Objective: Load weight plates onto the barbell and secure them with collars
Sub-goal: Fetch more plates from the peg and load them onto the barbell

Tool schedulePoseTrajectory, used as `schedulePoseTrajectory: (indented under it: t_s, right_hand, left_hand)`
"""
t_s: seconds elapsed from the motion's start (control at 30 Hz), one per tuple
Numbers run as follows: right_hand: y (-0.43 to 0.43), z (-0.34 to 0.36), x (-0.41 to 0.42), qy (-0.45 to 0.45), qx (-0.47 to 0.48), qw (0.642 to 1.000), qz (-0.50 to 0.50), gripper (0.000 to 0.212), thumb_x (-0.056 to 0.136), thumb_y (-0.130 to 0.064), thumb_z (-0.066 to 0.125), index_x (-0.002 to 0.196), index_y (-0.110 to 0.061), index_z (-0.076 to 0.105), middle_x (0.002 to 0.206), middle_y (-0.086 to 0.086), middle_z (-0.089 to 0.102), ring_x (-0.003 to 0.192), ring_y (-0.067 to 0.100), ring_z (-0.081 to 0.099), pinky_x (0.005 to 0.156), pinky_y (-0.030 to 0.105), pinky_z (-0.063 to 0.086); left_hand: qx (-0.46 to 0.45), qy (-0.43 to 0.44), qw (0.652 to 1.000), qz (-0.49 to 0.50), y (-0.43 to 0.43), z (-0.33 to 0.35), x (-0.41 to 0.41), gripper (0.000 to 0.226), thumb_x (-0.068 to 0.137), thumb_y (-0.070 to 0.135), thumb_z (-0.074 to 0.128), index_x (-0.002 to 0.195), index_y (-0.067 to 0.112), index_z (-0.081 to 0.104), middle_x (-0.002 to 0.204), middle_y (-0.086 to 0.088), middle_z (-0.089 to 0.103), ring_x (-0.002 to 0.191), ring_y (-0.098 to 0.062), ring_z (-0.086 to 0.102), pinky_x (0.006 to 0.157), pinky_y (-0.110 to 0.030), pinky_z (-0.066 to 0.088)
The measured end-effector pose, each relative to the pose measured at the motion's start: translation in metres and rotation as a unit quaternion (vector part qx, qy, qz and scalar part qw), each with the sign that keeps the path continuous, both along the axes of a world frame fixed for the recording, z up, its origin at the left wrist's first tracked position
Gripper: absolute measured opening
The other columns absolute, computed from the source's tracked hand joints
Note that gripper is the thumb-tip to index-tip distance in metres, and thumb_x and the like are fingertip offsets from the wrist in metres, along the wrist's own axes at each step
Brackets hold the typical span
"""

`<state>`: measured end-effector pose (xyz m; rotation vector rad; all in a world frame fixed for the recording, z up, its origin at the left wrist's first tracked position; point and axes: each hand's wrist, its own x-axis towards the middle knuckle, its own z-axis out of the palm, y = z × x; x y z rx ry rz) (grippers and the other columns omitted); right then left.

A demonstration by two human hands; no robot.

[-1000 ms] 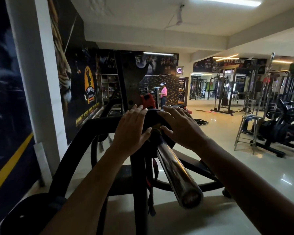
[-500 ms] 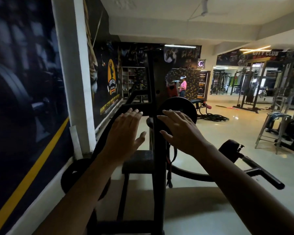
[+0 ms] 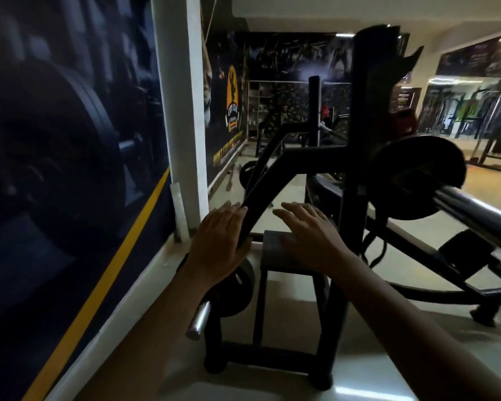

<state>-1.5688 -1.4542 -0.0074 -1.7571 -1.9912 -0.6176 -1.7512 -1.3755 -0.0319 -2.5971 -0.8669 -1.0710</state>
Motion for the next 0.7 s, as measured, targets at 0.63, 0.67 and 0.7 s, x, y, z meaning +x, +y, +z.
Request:
schedulePoseTrajectory:
  t_s: [0.63,0.67,0.7]
  right_hand:
    - [0.261,-0.224,-0.064,0.239,-0.265,0.928,-0.107,0.044,0.078,-0.018,0.064,0.118,-0.005,0.053,0.123,0.022,0.055,0.114,0.041,0.050,0.093,0.046,0.045]
    - [0.267,-0.233,-0.063,0.250,-0.277,0.920,-0.120,0.045,0.078,-0.019,0.065,0.119,-0.005,0.052,0.120,0.022,0.057,0.113,0.041,0.050,0.092,0.046,0.046]
    - [0.271,-0.242,-0.063,0.257,-0.286,0.913,-0.134,0.047,0.078,-0.020,0.065,0.121,-0.005,0.051,0.120,0.022,0.057,0.112,0.041,0.050,0.092,0.047,0.046]
  left_hand:
    - [-0.334,0.149,0.930,0.031,0.263,-0.228,-0.046,0.061,0.089,0.034,0.048,0.139,0.007,0.025,0.145,-0.013,0.034,0.137,-0.026,0.023,0.113,-0.038,0.015]
    - [-0.347,0.150,0.925,0.031,0.267,-0.238,-0.045,0.061,0.089,0.035,0.048,0.139,0.007,0.025,0.145,-0.013,0.034,0.136,-0.026,0.025,0.113,-0.038,0.015]
    - [-0.360,0.148,0.921,0.032,0.271,-0.246,-0.045,0.062,0.089,0.036,0.049,0.139,0.007,0.025,0.144,-0.013,0.035,0.135,-0.026,0.026,0.112,-0.038,0.016]
